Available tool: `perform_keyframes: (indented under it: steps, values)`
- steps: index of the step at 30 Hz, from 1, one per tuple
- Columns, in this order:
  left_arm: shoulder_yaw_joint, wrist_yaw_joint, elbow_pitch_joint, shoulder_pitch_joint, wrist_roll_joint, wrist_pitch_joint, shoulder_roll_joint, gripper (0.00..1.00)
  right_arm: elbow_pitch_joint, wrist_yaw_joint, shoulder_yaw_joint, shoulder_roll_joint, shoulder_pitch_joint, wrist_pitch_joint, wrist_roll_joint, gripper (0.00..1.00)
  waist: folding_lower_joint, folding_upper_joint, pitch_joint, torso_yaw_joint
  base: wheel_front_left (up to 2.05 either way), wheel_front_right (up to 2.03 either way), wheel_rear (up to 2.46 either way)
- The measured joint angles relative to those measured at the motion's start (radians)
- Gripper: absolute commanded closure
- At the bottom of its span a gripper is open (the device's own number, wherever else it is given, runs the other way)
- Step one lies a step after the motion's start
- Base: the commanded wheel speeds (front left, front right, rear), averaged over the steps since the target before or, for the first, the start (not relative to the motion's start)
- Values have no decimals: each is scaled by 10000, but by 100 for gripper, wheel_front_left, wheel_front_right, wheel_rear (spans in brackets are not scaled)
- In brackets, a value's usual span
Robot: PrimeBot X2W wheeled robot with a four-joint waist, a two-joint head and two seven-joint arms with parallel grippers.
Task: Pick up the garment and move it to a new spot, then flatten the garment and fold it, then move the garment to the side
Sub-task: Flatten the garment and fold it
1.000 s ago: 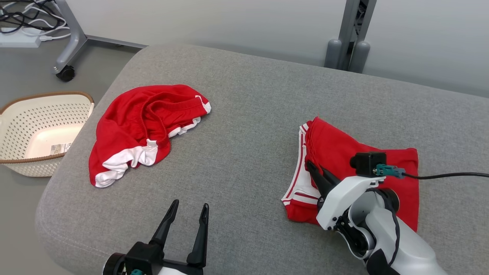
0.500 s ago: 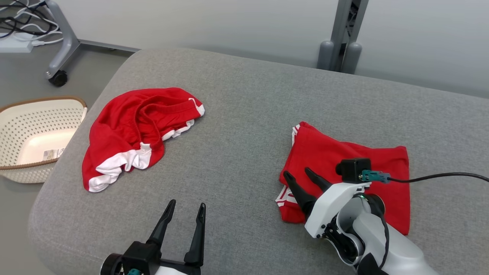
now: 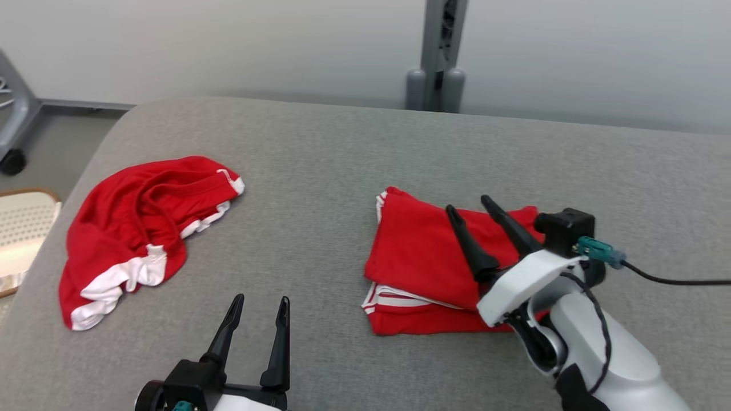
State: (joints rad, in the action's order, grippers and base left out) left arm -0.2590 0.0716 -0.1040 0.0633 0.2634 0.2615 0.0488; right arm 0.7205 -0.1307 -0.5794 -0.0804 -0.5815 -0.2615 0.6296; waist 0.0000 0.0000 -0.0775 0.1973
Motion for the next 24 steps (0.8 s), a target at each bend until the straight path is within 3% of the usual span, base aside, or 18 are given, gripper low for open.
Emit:
perform_keyframes:
  steps: [5,12,24]
  values:
    - [173,8,75,-45,-15,0,-2,0,-1269,0,1212,-336,1015,-2,-1335,0,0,0,27,-677,0,0,0]
    - [408,59,94,-52,222,0,-4,0,-2650,0,2403,-291,2413,-4,-2771,0,0,0,189,-1558,0,0,0]
    - [359,90,-96,163,466,0,0,0,-4552,0,3745,-184,4714,-4,-3580,0,0,0,805,-2165,0,0,0]
